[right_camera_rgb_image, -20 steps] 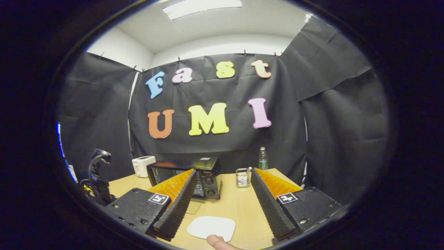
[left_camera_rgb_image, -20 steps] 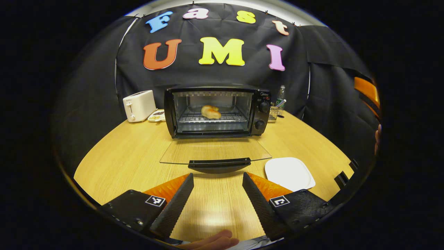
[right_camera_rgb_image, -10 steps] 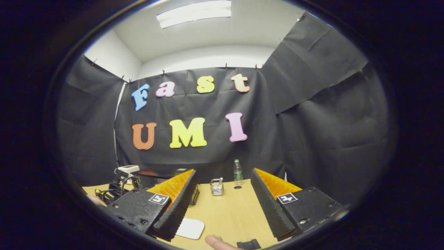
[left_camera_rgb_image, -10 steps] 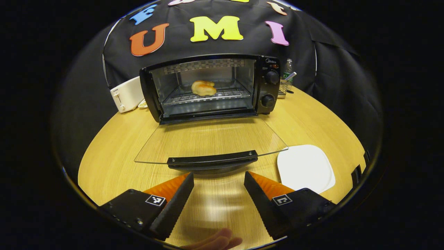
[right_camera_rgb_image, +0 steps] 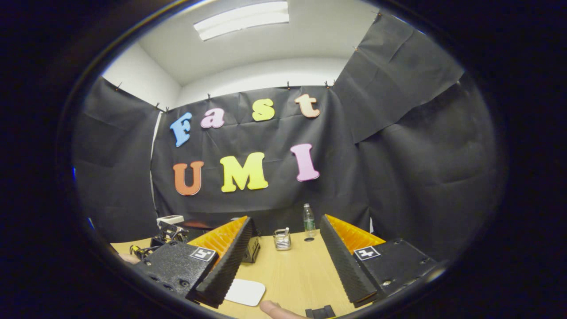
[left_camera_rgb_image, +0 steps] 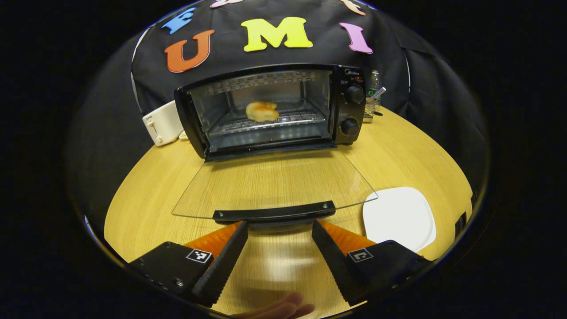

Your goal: Open the electric oven with the left hand, put the food in, and close the electric oven.

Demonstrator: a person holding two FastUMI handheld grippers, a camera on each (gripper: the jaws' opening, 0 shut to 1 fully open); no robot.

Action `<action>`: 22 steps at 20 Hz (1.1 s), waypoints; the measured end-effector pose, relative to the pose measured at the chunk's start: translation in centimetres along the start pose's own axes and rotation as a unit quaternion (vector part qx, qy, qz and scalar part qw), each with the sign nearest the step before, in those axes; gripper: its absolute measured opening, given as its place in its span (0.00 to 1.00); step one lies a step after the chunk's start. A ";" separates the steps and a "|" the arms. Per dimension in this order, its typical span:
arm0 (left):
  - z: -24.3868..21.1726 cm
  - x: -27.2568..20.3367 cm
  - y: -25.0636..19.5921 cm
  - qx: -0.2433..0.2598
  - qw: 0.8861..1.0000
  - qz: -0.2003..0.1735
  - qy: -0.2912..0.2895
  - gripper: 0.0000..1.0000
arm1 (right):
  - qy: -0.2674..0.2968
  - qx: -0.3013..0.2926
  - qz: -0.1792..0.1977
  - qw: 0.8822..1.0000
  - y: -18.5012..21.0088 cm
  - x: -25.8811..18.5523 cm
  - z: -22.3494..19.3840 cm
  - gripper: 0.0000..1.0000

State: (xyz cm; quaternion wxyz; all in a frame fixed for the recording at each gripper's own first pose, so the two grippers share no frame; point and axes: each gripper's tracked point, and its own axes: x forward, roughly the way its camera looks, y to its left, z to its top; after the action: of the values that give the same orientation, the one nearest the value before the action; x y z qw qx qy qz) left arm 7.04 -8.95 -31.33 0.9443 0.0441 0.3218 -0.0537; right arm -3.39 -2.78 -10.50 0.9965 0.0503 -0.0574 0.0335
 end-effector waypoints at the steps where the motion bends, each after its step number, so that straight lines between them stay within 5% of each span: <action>1: 0.3 0.0 0.0 -0.014 1.000 -0.003 0.000 0.95 | -0.003 -0.003 -0.004 1.000 -0.3 0.0 0.3 0.96; 7: 1.1 -0.3 0.1 -0.029 1.000 -0.006 0.010 0.95 | -0.008 -0.001 -0.007 1.000 0.0 -0.1 0.5 0.99; 22: 9.2 -2.1 1.9 -0.020 0.998 -0.007 -0.067 0.96 | 0.005 0.002 -0.001 1.000 0.0 0.5 -0.2 0.98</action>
State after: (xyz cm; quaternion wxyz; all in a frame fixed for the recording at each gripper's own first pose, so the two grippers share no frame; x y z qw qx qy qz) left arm 11.19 -7.98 -22.72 0.9640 0.0187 0.2593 -0.0568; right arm -2.91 -2.76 -10.65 0.9967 0.0521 -0.0521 0.0330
